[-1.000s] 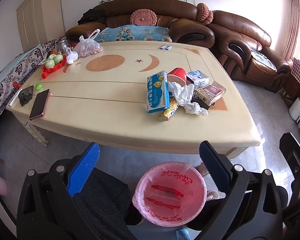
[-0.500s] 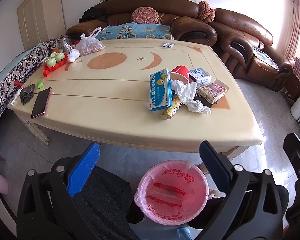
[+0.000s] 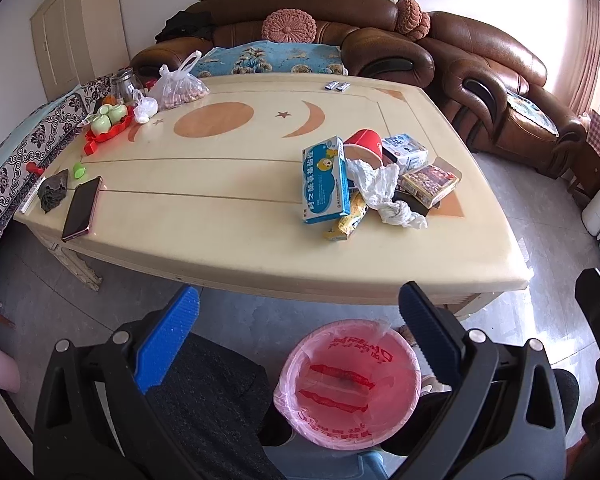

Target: Collect trash

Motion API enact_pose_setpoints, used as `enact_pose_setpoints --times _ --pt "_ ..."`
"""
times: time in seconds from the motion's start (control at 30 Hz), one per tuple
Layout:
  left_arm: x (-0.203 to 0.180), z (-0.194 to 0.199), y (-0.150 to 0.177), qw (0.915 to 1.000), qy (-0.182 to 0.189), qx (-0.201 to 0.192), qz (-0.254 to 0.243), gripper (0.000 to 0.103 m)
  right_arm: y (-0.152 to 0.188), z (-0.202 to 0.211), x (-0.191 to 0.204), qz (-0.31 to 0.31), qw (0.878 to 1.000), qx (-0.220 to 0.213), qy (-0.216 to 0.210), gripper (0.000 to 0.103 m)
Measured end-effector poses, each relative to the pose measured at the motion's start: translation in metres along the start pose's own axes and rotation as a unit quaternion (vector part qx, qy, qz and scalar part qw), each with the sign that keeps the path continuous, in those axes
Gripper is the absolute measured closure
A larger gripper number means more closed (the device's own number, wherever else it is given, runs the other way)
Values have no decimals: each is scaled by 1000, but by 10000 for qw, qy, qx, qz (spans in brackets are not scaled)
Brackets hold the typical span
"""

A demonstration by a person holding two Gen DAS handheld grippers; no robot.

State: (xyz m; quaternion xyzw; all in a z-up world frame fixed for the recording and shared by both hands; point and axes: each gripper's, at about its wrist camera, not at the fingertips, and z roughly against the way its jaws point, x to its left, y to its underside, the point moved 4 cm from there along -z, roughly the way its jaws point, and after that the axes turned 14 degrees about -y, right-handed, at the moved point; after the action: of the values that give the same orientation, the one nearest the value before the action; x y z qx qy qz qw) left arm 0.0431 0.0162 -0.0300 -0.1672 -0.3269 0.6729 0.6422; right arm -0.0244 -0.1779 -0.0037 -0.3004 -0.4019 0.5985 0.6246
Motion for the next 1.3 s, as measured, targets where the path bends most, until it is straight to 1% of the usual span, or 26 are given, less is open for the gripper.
enact_pose_setpoints --times 0.1,0.17,0.33,0.43,0.53,0.63,0.77,1.07,1.3 --pt "1 -4 -6 10000 4 22 -17 5 -2 -6 -7 -6 10000 23 -39 6" --pt "3 -9 -9 10000 17 49 -22 5 -2 -12 -10 -46 9999 67 -146 6" --pt "7 -25 -17 9996 156 193 -137 5 0 -35 -24 -77 9992 297 -270 6" --pt "6 -36 -25 9993 140 234 -256 5 -1 -52 -31 -60 9984 465 -323 6" --pt "6 -48 -34 9987 269 313 -305 5 -2 -67 -37 -10 9976 567 -404 6" --pt "5 -61 -45 9983 314 399 -296 5 -4 -82 -37 142 9965 631 -521 6" --pt "-4 -77 -56 9969 461 542 -329 5 -8 -99 -37 252 9947 693 -711 6" --pt "-28 -113 -69 9950 430 728 -529 5 -11 -146 -34 359 9906 959 -906 6" --pt "-40 -145 -75 9926 471 992 -526 5 1 -180 -26 473 9850 1199 -1144 6"
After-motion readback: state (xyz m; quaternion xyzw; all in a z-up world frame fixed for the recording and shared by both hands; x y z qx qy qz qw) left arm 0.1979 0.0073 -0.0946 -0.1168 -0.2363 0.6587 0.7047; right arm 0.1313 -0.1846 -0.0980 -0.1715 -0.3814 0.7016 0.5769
